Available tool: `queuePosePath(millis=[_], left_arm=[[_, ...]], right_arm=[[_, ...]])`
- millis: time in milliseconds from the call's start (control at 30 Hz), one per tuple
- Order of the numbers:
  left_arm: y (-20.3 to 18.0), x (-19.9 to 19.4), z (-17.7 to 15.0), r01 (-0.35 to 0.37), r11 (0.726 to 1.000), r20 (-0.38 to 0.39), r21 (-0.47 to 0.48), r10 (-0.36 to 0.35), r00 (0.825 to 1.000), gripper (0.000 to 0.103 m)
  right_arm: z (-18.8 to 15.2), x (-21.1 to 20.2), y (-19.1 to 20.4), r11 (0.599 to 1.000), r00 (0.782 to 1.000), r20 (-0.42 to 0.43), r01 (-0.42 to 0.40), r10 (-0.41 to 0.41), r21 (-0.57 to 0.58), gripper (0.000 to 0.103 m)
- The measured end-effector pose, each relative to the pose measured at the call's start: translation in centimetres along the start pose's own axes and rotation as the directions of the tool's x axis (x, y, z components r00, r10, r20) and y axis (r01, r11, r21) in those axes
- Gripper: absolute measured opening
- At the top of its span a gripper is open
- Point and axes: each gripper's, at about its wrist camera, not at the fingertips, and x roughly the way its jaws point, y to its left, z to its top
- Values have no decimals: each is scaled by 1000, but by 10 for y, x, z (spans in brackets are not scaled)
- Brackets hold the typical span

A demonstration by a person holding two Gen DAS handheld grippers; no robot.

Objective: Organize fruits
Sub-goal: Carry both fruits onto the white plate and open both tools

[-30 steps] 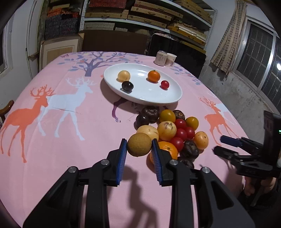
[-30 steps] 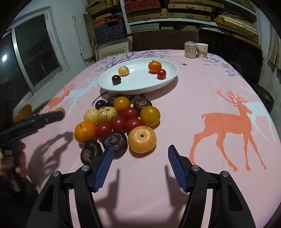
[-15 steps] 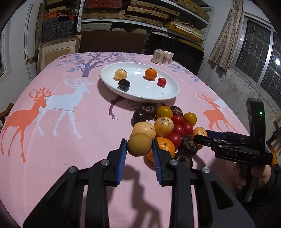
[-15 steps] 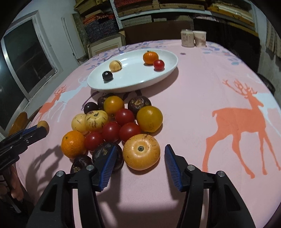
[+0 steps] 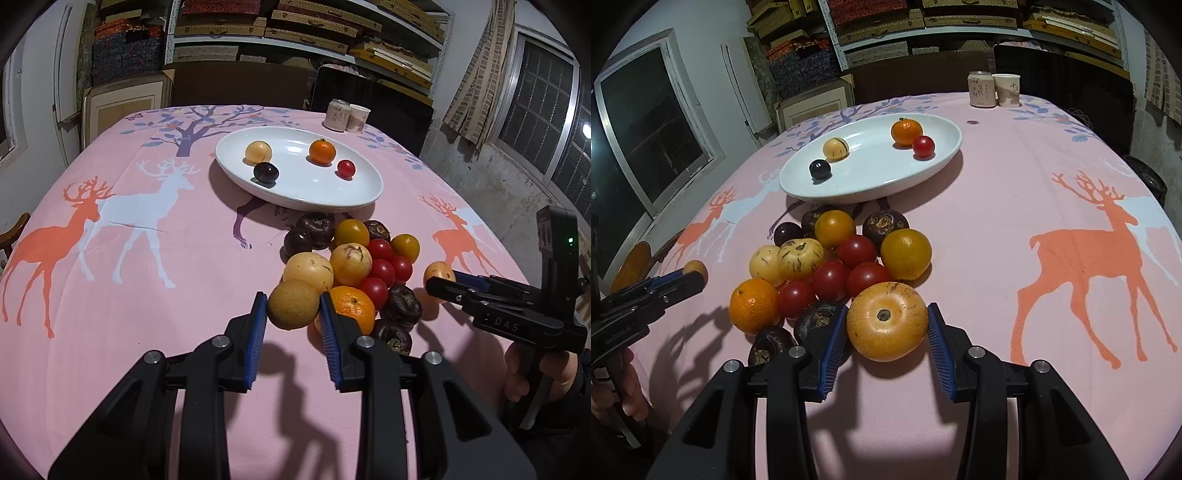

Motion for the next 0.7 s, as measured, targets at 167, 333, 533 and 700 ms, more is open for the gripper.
queuePosePath(millis=[167, 333, 533, 700], left_arm=[[0, -3, 0, -6, 1000, 5, 1, 6, 1000, 28], [-1, -3, -1, -10, 1000, 6, 8, 10, 1000, 28], [-11, -2, 16, -5, 999, 16, 43, 4, 1000, 28], [-23, 18, 61, 2, 996, 20, 92, -4, 1000, 28]], right_arm=[[-3, -9, -1, 1000, 1000, 9, -4, 4, -11, 44], [-6, -14, -4, 1000, 1000, 15, -11, 11, -9, 44], [14, -26, -8, 1000, 999, 51, -15, 17, -24, 44], [69, -34, -5, 997, 994, 98, -49, 55, -65, 44]])
